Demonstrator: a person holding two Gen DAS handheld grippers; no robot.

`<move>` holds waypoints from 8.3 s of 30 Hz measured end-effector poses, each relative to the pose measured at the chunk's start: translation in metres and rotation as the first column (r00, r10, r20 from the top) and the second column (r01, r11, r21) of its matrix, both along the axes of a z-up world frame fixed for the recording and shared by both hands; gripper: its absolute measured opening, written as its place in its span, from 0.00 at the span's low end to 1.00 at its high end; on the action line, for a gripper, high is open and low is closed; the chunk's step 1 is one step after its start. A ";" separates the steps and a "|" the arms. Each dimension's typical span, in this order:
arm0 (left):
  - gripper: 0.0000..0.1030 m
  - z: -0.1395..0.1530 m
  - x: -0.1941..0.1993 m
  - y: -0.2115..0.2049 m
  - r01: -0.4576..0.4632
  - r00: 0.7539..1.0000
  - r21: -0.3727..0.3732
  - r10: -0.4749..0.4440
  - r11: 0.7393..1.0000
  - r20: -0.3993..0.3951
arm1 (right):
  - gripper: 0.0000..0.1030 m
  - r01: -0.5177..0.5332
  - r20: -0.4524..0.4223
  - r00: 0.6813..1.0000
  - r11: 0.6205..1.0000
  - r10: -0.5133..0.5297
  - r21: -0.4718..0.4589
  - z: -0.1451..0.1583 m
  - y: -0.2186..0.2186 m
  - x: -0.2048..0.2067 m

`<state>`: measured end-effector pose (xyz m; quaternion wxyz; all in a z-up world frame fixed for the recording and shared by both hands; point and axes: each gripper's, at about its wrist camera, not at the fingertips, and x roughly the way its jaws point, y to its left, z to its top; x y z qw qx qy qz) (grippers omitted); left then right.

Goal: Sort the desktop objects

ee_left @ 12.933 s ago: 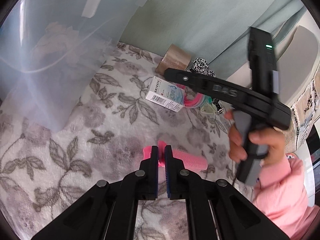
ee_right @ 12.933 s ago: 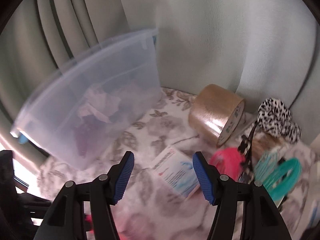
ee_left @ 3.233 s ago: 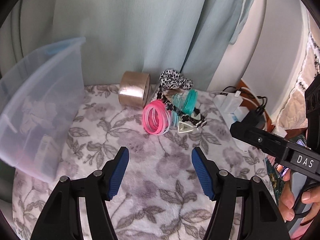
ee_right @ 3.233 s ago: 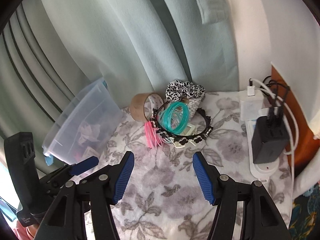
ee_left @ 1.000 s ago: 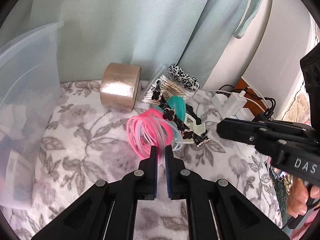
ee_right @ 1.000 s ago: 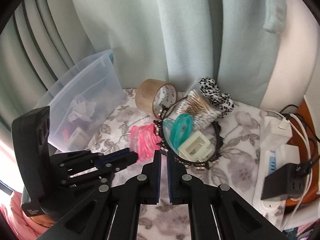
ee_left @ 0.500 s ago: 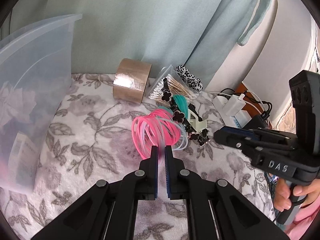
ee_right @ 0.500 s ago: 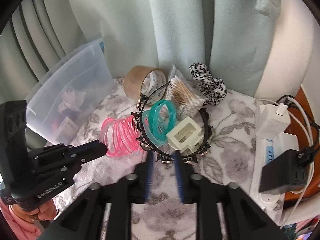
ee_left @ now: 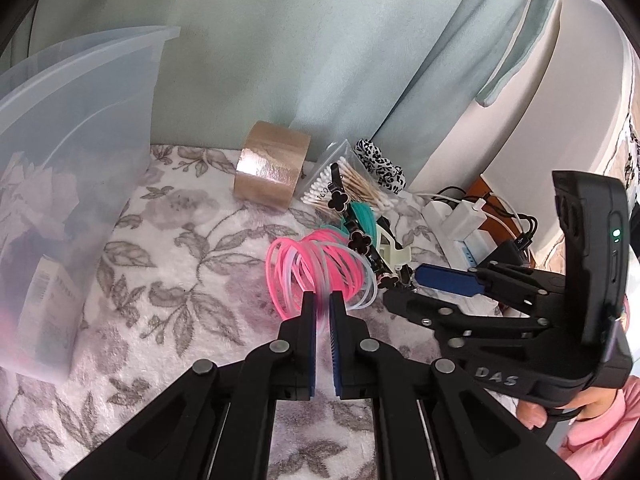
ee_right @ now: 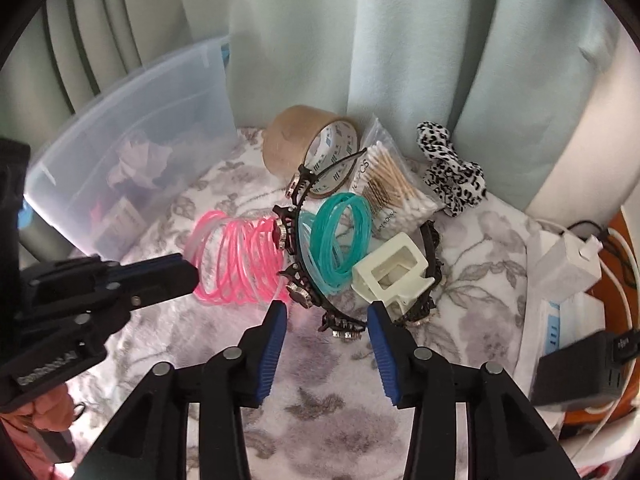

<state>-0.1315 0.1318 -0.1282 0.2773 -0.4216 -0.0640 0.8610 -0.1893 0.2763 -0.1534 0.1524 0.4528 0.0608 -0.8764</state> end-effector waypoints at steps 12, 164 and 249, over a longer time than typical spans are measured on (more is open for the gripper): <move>0.06 -0.001 -0.002 -0.006 0.000 1.000 0.007 0.000 1.000 0.003 | 0.44 -0.090 0.003 0.996 0.996 0.090 0.020 -0.016 -0.012 -0.014; 0.15 0.036 0.085 -0.090 -0.094 0.993 0.118 0.102 0.989 -0.064 | 0.13 0.247 0.088 0.965 0.754 -0.245 -0.609 0.036 0.055 0.153; 0.15 0.094 -0.023 -0.235 -0.423 0.887 -0.004 0.412 0.906 -0.210 | 0.16 -0.330 -0.145 0.942 0.753 0.304 -0.570 0.148 -0.239 -0.013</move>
